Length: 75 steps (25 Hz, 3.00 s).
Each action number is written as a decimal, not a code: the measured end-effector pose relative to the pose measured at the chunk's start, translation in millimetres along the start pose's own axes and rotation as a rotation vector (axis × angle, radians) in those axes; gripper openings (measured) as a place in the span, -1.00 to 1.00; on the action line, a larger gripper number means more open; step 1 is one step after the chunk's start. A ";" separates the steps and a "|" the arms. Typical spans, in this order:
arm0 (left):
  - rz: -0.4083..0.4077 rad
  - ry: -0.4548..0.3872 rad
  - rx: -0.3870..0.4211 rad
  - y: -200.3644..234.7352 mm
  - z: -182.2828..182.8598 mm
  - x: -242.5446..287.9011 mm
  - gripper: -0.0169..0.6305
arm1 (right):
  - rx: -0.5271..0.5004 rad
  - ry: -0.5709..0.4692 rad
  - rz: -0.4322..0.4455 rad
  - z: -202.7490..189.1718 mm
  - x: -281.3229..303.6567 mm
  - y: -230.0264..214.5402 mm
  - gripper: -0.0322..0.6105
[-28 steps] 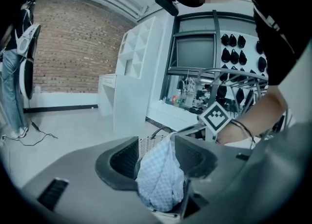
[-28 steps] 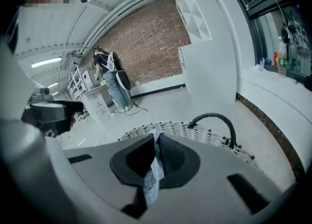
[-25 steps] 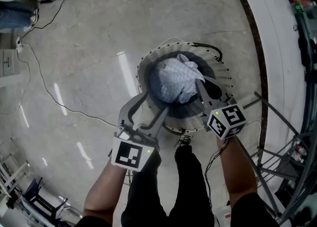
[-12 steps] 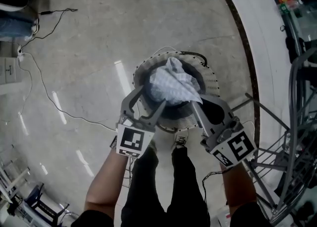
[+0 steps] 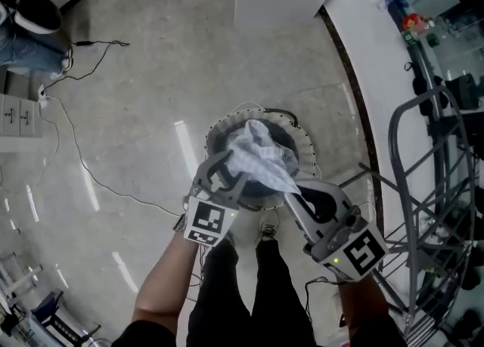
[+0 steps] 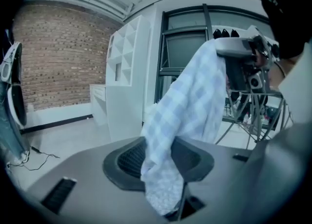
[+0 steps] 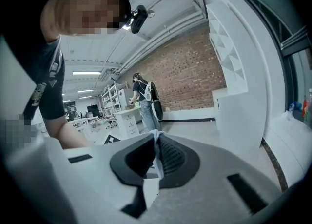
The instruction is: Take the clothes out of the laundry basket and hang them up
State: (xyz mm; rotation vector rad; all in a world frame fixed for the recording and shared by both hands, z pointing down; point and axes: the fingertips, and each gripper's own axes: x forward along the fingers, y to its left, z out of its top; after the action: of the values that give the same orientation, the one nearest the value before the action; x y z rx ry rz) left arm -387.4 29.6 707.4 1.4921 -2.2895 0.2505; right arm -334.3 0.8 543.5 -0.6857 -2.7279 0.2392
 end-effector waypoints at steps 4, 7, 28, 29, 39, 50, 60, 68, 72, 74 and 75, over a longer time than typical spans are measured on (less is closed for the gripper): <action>0.057 -0.044 -0.030 -1.0 46.0 -28.0 -0.90 | -0.033 -0.011 0.011 32.2 -16.7 13.7 -0.87; 0.095 -0.075 -0.092 1.4 80.4 -50.7 -0.92 | -0.040 -0.024 0.013 52.4 -31.4 22.2 -0.87; 0.216 -0.269 -0.090 -40.3 312.4 -158.9 -0.92 | 0.026 -0.145 -0.030 125.0 -145.9 52.7 -0.86; 0.219 -0.282 -0.077 -42.7 324.1 -162.3 -0.92 | 0.022 -0.147 -0.027 126.9 -148.0 54.4 -0.86; 0.210 -0.368 0.020 -81.8 407.3 -179.5 -0.92 | -0.007 -0.145 -0.012 127.7 -170.0 63.0 -0.77; 0.226 -0.413 0.074 -119.2 436.9 -187.6 -0.92 | 0.105 -0.090 -0.054 74.7 -202.2 23.7 -0.44; 0.238 -0.451 0.093 -132.3 457.5 -205.7 -0.92 | 0.240 0.003 -0.018 20.7 -168.8 8.6 -0.30; 0.163 -0.483 0.116 -132.2 462.1 -227.7 -0.92 | 0.708 -0.119 0.023 17.8 -133.4 -6.8 0.01; 0.055 -0.545 0.116 -131.3 470.9 -238.4 -0.92 | 0.916 -0.131 0.087 12.7 -97.8 1.5 0.08; 0.000 -0.568 0.105 -131.8 474.8 -243.0 -0.92 | 1.058 -0.122 0.138 9.6 -78.4 13.0 -0.13; -0.016 -0.572 0.105 -131.1 475.7 -245.0 -0.92 | 1.123 -0.117 0.164 9.3 -70.9 20.1 -0.32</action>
State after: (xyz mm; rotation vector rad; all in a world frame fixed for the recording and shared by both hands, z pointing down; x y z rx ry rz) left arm -290.0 10.3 165.6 1.8157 -2.7286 -0.0780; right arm -269.7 -16.8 511.4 -0.5214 -2.0912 1.6850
